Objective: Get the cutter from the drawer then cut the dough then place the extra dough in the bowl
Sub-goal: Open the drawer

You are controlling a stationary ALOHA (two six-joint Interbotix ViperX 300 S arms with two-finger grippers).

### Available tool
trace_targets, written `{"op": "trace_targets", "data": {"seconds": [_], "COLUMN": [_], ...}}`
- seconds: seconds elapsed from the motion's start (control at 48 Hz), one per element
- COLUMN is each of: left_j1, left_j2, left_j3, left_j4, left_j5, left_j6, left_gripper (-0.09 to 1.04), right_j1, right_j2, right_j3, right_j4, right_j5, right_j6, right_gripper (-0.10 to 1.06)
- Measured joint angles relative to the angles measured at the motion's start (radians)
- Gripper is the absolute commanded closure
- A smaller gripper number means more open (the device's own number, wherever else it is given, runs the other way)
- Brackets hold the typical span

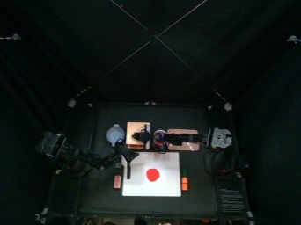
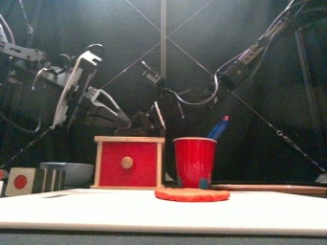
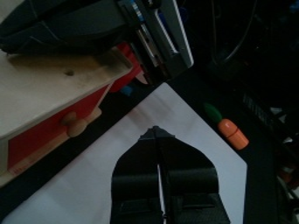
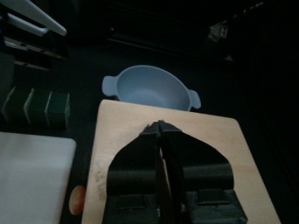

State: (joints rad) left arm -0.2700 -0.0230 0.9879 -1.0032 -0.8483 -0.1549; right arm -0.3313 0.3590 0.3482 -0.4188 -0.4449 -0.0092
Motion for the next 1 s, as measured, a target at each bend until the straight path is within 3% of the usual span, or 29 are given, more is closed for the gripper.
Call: {"op": "trace_targets", "data": {"seconds": [0.125, 0.375, 0.542, 0.729, 0.917, 1.0], "left_j1": [0.0, -0.002, 0.0, 0.002, 0.003, 0.006], "left_j2": [0.025, 0.04, 0.061, 0.086, 0.086, 0.087], "left_j3": [-0.026, -0.034, -0.034, -0.034, -0.034, -0.034], "left_j4": [-0.06, -0.086, -0.092, -0.092, -0.092, -0.092], "left_j5": [-0.014, -0.017, -0.017, -0.018, -0.017, -0.012], "left_j6": [-0.078, -0.333, -0.506, -0.545, -0.545, -0.545], "left_gripper": [0.79, 0.41, 0.3, 0.23, 0.08, 0.08], "right_j1": [0.0, 0.0, 0.003, 0.003, 0.005, 0.008], "right_j2": [-0.002, -0.002, -0.002, -0.002, -0.002, -0.002], "right_j3": [-0.005, -0.011, -0.011, -0.012, -0.014, -0.014], "right_j4": [0.0, -0.005, -0.005, -0.005, -0.005, -0.005], "right_j5": [0.017, 0.038, 0.046, 0.051, 0.055, 0.055], "right_j6": [-0.002, -0.002, -0.002, -0.002, -0.002, -0.002], "right_gripper": [0.94, 0.94, 0.94, 0.94, 0.94, 0.94]}}
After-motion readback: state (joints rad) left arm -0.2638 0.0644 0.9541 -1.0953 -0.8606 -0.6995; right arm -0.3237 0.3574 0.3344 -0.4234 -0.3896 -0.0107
